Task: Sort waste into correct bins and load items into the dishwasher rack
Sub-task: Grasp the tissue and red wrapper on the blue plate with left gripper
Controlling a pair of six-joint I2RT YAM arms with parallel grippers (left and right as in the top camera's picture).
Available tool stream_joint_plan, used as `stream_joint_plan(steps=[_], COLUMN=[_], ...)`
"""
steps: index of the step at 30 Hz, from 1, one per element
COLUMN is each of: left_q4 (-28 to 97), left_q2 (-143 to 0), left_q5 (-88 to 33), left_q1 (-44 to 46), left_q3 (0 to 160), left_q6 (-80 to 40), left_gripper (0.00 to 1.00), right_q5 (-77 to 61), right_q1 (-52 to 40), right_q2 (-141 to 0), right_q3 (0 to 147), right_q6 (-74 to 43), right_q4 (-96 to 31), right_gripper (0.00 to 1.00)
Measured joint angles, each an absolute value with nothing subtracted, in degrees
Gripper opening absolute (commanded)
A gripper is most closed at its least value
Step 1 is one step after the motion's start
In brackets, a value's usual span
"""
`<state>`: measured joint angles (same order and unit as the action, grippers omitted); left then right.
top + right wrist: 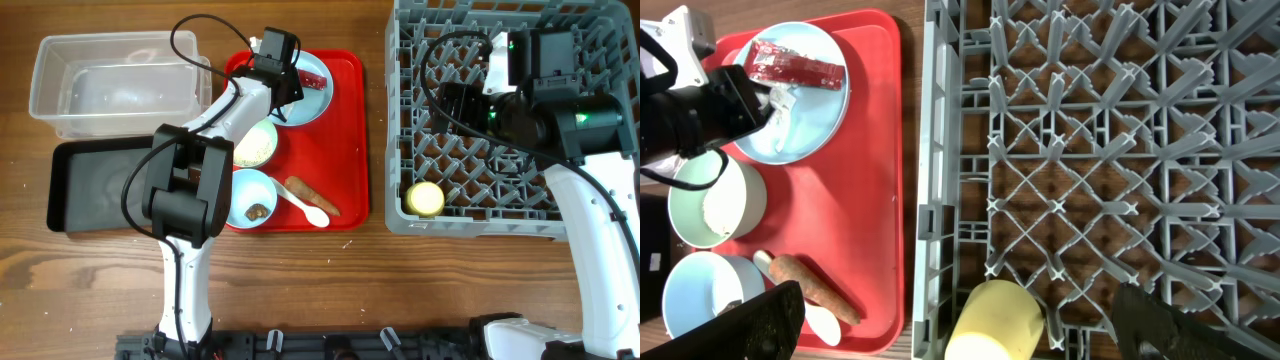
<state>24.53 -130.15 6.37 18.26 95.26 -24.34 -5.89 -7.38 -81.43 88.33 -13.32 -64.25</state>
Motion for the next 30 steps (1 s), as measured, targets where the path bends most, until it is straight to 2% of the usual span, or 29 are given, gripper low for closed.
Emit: stream_joint_plan(steps=[6,9,13,14,16,18,20,21,26,27,30], left_q4=[25.1,25.2,24.4,24.5,25.1,24.9,23.9,23.5,21.9,21.2,19.3], left_q2=[-129.1,-125.1,-119.5,-119.6,-120.2,-120.8,-121.1,-121.1,-123.7,-124.9,-128.5], left_q5=[6.3,6.2,6.2,6.2,6.2,6.2,6.2,6.2,6.2,6.2,6.2], left_q1=[18.3,18.3,18.3,18.3,18.3,18.4,18.6,18.7,19.4,19.5,19.5], left_q3=[95.2,95.1,95.2,95.2,95.2,95.2,95.2,95.2,95.2,95.2,95.2], left_q6=[-24.3,-24.3,-24.4,-24.4,-24.4,-24.6,-24.6,-24.3,-24.6,-24.5,-24.5], left_gripper=[0.04,0.09,0.11,0.14,0.28,0.48,0.64,0.69,0.76,0.82,0.89], right_q5=[-5.9,-5.9,-5.9,-5.9,-5.9,-5.9,-5.9,-5.9,-5.9,-5.9,-5.9], right_q1=[-7.4,-7.4,-7.4,-7.4,-7.4,-7.4,-7.4,-7.4,-7.4,-7.4,-7.4], right_q2=[-81.4,-81.4,-81.4,-81.4,-81.4,-81.4,-81.4,-81.4,-81.4,-81.4,-81.4], right_q3=[88.3,88.3,88.3,88.3,88.3,88.3,88.3,88.3,88.3,88.3,88.3], right_q6=[-13.1,-13.1,-13.1,-13.1,-13.1,-13.1,-13.1,-13.1,-13.1,-13.1,-13.1], right_q4=[-64.2,-64.2,-64.2,-64.2,-64.2,-64.2,-64.2,-64.2,-64.2,-64.2,-64.0], right_gripper=[0.99,0.99,0.99,0.99,0.99,0.99,0.99,0.99,0.99,0.99,0.99])
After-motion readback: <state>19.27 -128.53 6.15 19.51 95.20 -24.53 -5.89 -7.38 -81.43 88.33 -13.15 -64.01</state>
